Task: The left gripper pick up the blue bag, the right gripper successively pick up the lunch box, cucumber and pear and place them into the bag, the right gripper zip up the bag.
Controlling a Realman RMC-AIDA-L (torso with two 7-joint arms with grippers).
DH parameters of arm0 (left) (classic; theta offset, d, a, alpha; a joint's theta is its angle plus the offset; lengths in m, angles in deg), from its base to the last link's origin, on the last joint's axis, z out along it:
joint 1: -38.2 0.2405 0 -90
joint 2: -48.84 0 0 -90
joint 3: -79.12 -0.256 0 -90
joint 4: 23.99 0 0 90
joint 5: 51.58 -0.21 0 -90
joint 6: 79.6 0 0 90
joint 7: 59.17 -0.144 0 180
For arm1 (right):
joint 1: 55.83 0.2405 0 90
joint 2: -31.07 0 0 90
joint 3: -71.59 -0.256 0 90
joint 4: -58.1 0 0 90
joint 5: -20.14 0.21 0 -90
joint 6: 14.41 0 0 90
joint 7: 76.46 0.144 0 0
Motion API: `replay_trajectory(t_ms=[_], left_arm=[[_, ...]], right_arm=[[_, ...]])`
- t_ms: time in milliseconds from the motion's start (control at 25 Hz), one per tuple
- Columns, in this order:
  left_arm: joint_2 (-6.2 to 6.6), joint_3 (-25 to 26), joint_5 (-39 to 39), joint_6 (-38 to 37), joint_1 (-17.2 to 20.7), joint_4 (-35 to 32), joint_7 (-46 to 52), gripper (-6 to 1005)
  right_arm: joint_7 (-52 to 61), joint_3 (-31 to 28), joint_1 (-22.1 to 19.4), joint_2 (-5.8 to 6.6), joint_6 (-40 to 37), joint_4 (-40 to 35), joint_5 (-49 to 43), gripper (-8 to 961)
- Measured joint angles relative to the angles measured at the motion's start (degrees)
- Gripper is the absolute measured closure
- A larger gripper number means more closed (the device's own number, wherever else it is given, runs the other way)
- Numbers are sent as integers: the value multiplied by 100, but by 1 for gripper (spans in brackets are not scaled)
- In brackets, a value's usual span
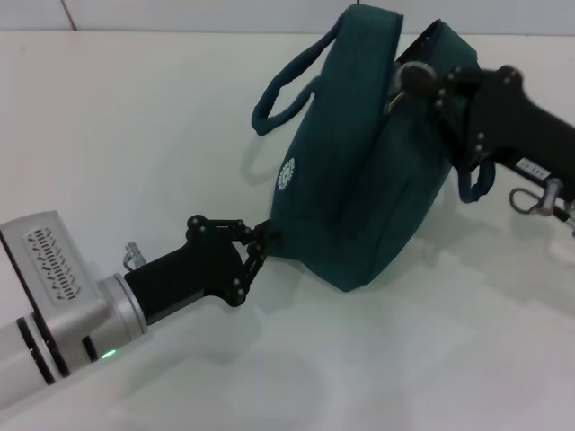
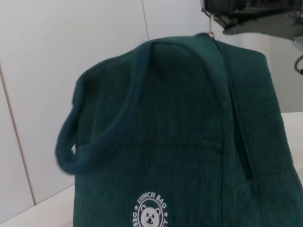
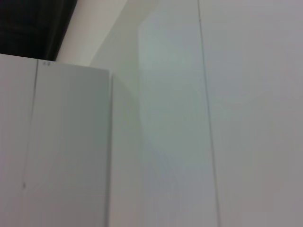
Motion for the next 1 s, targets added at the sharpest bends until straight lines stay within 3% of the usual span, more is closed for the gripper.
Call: replay_trajectory(t_ms=[200, 840, 1000], left_arm=[[10, 13, 8, -111, 96, -38, 32, 873], [-22, 44, 112, -1123, 73, -49, 1038, 836], [-48, 48, 331, -1329, -72, -9, 1259, 651]], right_arm=[[-277, -218, -28, 0, -7, 40, 14, 944], [-731, -9, 25, -37, -24, -7, -22, 943], [-833, 20, 29, -40, -21, -9, -35, 944]])
